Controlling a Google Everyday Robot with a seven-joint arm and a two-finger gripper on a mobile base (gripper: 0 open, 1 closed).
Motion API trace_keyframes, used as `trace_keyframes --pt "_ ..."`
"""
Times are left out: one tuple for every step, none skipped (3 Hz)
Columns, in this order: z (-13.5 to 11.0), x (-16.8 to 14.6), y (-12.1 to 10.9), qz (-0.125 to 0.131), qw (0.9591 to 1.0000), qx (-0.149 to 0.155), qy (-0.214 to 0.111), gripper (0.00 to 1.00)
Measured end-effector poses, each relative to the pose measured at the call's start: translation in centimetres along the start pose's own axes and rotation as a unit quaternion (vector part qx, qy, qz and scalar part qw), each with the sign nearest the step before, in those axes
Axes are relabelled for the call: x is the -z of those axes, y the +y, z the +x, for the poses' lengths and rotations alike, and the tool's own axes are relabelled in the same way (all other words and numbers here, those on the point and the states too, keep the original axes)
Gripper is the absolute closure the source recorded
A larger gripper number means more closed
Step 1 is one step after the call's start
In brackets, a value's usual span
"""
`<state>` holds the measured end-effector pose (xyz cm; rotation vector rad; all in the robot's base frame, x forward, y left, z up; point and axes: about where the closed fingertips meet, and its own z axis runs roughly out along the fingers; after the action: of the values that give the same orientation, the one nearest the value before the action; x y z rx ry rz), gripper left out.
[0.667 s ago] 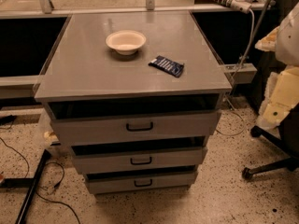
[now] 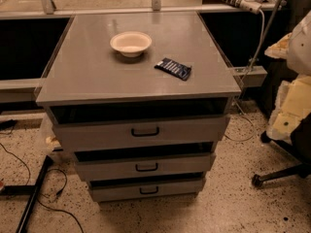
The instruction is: Open bottom drawer
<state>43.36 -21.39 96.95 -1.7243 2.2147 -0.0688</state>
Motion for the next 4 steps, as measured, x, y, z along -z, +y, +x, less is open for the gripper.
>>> trace_keyframes --pt "-0.3 -2.4 2.6 -0.011 0.9988 0.021 -0.044 0.0" --pt "-0.8 -6.6 5.5 -0.02 0.9925 0.045 -0.112 0.0" --pt "-0.4 -11.3 7.0 -0.018 0.9863 0.053 -0.155 0.0" --pt "0.5 -16.4 8.3 -0.026 0.9855 0.042 -0.163 0.0"
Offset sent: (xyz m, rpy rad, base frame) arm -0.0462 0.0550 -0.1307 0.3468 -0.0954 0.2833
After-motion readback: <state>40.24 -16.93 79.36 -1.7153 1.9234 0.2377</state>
